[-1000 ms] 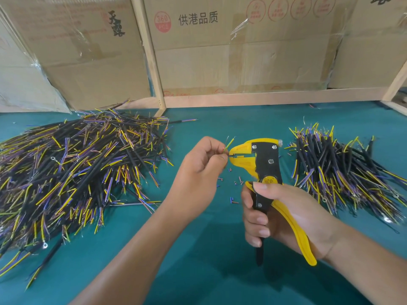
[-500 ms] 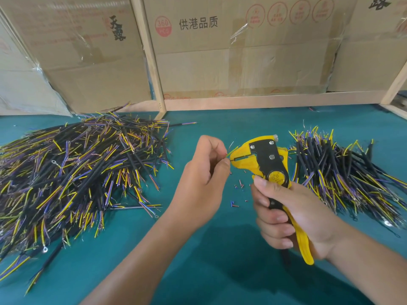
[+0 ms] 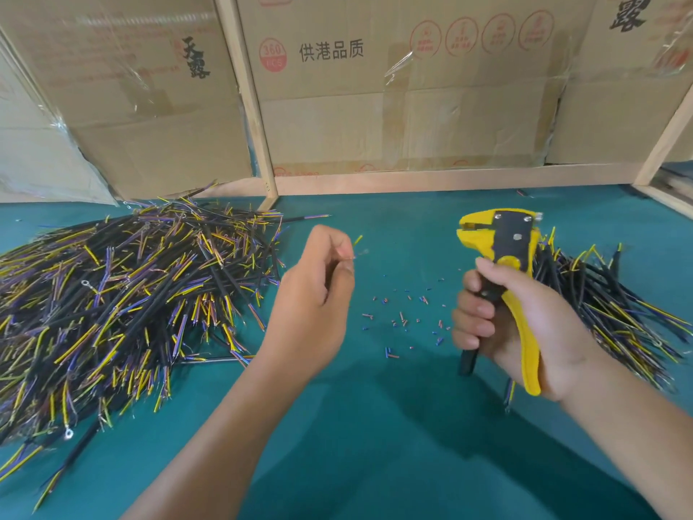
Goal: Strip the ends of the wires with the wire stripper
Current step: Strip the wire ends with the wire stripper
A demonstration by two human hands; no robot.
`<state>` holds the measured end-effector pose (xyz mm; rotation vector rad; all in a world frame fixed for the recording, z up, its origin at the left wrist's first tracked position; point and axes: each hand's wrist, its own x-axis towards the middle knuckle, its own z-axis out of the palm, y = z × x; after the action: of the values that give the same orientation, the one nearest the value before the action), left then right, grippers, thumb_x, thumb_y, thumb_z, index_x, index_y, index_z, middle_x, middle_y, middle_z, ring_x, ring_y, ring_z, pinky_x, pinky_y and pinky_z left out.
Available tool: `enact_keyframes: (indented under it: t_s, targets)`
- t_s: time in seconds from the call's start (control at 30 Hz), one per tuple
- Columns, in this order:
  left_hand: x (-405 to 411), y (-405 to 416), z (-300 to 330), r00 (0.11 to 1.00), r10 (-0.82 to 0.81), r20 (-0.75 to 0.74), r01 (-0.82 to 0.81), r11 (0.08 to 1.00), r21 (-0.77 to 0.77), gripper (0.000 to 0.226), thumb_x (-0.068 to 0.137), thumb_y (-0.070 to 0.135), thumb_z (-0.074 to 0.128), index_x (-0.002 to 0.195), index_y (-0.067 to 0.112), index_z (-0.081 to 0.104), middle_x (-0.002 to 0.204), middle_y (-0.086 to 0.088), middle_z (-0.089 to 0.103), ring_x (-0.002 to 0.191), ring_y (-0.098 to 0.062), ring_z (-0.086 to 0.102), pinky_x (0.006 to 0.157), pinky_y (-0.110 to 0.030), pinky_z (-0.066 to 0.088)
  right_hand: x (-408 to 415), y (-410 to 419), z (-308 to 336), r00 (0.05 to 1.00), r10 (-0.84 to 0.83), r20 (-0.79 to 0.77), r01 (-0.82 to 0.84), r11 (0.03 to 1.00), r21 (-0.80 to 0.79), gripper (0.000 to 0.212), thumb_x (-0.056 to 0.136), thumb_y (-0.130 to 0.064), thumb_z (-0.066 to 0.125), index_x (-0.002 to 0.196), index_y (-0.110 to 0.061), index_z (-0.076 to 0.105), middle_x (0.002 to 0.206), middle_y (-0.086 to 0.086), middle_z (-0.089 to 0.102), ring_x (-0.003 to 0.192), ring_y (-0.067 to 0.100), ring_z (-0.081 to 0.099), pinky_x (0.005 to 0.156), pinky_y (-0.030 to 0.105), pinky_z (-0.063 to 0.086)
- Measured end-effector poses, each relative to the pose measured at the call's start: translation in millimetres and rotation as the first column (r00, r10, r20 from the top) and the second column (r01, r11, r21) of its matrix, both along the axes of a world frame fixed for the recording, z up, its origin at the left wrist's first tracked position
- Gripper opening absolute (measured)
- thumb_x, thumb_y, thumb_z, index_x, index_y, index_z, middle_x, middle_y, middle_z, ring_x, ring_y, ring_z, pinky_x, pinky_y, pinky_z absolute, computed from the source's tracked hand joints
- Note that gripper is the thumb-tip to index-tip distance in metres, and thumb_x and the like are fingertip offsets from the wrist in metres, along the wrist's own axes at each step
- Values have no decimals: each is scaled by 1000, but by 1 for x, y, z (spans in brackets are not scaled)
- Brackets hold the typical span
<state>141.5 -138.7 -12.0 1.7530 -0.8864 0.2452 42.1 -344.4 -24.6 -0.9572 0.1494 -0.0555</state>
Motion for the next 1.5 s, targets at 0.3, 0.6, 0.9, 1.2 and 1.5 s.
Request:
enact_keyframes:
  t_s: [0.3,0.6,0.9,1.2,1.5]
  targets:
    - [-6,-4,-4,1000,14,13,-15,997,72,16,91,10,52,94,25,53,72,-1,52,54,-15,35,52,-24,32,-8,19,-23,931,364,12,-363,929,-72,39,88,-35,75,105,-1,67,73,9,50,64,28,51,70,45,52]
    - [-11,-5,-2,995,-69,-70,71,997,28,23,86,8,48,95,29,55,82,0,59,60,-24,43,52,-21,35,-10,27,-21,935,354,-27,-355,932,-71,40,83,-35,78,100,-1,67,72,10,48,62,28,49,69,46,51]
    - [-12,-7,-4,995,-62,-80,64,998,25,14,91,18,49,97,27,57,82,1,64,66,-35,50,59,-42,42,-14,27,-20,914,405,23,-403,912,-78,37,88,-33,74,103,-1,65,73,10,46,64,28,49,72,47,50]
    - [-13,-7,-5,992,-51,-111,58,996,65,14,90,18,50,95,30,56,84,9,68,64,-30,53,59,-28,44,-15,29,-20,908,416,36,-414,908,-68,38,88,-33,74,104,0,64,72,10,45,63,28,48,72,47,49]
    - [-15,-7,-2,990,-64,-123,71,996,53,12,88,19,51,94,28,56,83,11,69,65,-31,52,57,-27,42,-18,35,-16,926,378,4,-377,924,-61,35,85,-32,76,98,0,66,67,9,43,57,26,45,65,45,49]
